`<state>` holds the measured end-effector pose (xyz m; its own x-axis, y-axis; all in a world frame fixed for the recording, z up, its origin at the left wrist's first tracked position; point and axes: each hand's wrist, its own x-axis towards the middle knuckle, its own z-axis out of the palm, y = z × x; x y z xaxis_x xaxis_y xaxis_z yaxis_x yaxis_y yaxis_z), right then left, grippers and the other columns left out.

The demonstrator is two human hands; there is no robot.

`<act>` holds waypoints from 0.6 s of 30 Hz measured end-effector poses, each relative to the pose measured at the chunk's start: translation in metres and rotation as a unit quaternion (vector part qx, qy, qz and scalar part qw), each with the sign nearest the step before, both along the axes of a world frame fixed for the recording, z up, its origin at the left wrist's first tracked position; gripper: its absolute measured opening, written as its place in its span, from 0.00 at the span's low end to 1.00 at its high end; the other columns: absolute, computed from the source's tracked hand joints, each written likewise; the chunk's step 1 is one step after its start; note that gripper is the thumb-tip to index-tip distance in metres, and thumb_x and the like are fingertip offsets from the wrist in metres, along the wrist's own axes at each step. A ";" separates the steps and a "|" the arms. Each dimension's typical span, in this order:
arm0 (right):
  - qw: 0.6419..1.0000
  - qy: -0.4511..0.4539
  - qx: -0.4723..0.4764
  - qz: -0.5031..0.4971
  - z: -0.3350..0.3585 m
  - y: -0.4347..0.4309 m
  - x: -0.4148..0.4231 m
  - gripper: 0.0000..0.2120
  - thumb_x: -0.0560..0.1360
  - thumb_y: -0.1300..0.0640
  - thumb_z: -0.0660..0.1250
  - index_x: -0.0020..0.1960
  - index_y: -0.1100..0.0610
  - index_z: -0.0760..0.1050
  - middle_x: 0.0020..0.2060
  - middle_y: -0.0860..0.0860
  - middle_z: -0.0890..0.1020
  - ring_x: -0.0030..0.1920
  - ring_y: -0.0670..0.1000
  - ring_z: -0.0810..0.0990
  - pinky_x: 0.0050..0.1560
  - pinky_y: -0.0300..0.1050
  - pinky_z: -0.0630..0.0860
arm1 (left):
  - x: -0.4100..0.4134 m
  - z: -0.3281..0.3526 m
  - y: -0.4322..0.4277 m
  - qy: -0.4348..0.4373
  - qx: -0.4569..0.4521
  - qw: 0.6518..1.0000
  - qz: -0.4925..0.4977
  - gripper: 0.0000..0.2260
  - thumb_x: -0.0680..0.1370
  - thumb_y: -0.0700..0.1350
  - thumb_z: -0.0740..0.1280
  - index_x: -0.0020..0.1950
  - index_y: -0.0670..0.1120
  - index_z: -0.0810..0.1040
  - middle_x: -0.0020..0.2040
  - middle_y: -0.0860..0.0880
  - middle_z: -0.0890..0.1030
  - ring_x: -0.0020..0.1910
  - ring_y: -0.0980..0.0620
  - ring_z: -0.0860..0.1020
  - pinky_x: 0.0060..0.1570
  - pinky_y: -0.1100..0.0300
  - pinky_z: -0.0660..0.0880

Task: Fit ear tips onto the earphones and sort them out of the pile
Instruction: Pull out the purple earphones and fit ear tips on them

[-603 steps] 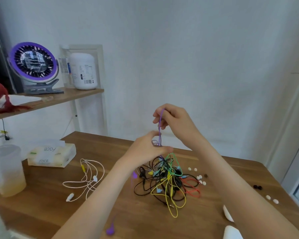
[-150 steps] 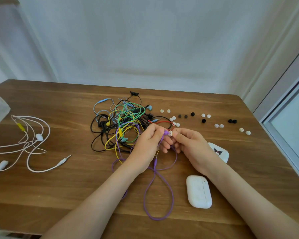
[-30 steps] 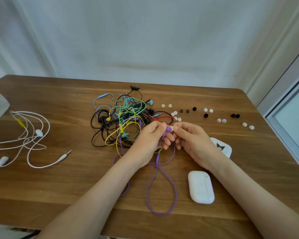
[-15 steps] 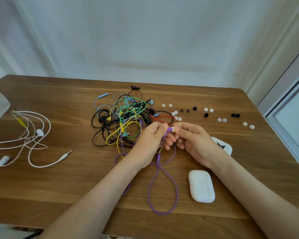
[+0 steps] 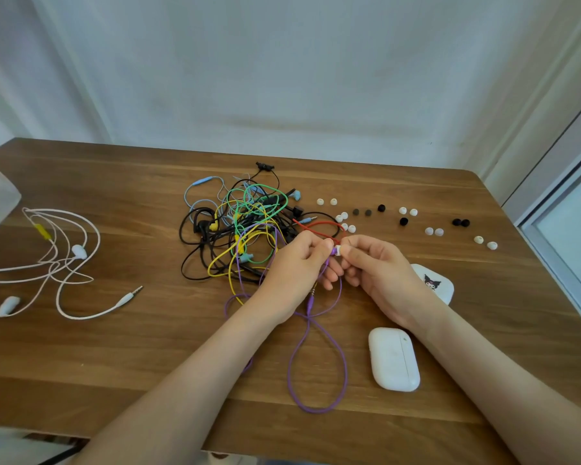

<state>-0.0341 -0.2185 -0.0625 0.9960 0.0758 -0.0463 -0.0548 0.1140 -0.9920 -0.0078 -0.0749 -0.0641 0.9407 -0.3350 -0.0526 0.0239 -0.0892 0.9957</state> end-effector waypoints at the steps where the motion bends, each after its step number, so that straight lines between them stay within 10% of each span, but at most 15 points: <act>1: 1.000 -0.001 -0.010 -0.006 -0.001 0.000 0.000 0.10 0.79 0.66 0.59 0.41 0.60 0.74 0.32 0.54 0.74 0.33 0.48 0.71 0.33 0.37 0.68 | 0.000 0.000 0.000 -0.010 0.017 1.000 0.001 0.09 0.82 0.43 0.59 0.45 0.42 0.73 0.31 0.50 0.80 0.30 0.53 0.77 0.33 0.62 0.74; 11: 0.987 -0.015 -0.130 -0.090 -0.002 0.009 -0.003 0.07 0.79 0.62 0.63 0.42 0.57 0.76 0.28 0.48 0.77 0.28 0.45 0.72 0.32 0.36 0.71 | -0.004 0.002 -0.001 -0.131 0.148 0.980 0.027 0.08 0.82 0.43 0.60 0.47 0.39 0.73 0.30 0.52 0.79 0.25 0.59 0.77 0.32 0.72 0.71; 18: 0.989 -0.027 -0.108 -0.095 0.000 0.013 -0.005 0.06 0.79 0.63 0.63 0.43 0.58 0.76 0.31 0.52 0.78 0.29 0.45 0.73 0.30 0.38 0.70 | -0.005 0.001 0.000 -0.115 0.101 0.988 0.036 0.07 0.82 0.42 0.59 0.48 0.41 0.73 0.31 0.50 0.79 0.28 0.55 0.78 0.36 0.62 0.76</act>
